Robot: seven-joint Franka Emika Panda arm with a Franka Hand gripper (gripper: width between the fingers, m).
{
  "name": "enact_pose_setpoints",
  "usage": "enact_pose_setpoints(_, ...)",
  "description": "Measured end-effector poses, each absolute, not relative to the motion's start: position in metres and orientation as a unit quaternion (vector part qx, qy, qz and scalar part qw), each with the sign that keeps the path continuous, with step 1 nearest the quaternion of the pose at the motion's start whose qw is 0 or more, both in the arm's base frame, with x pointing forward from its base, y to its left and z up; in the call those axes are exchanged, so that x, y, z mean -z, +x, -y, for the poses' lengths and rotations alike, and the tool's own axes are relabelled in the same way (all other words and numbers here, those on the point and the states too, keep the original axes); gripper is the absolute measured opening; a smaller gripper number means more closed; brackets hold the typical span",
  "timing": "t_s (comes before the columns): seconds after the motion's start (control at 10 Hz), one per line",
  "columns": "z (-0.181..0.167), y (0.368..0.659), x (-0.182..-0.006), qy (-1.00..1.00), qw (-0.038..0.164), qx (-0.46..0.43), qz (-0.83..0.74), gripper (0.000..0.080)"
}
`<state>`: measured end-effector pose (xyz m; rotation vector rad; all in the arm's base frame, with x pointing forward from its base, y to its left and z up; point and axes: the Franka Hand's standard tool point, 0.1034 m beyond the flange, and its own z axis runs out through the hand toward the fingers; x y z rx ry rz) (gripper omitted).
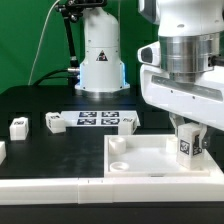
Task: Assemble one leg
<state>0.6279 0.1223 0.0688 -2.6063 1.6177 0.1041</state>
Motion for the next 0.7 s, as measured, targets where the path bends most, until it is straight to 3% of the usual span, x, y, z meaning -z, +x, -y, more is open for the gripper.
enact_pose_setpoints(0.1, -0.1224, 0.6278, -0.0687, -0.854, 0.036, -0.034, -0.517, 0.0291)
enact_pose_setpoints(0.2, -0.1226, 0.6277, -0.0685, -0.865, 0.037, -0.033, -0.5, 0.0477)
enact_pose_setpoints(0.3, -0.1238, 0.6274, -0.0686, -0.869, 0.037, -0.033, -0.492, 0.059)
enact_pose_setpoints(0.7, -0.1253, 0.6284, -0.0698, -0.968, 0.035, -0.018, -0.249, 0.0646)
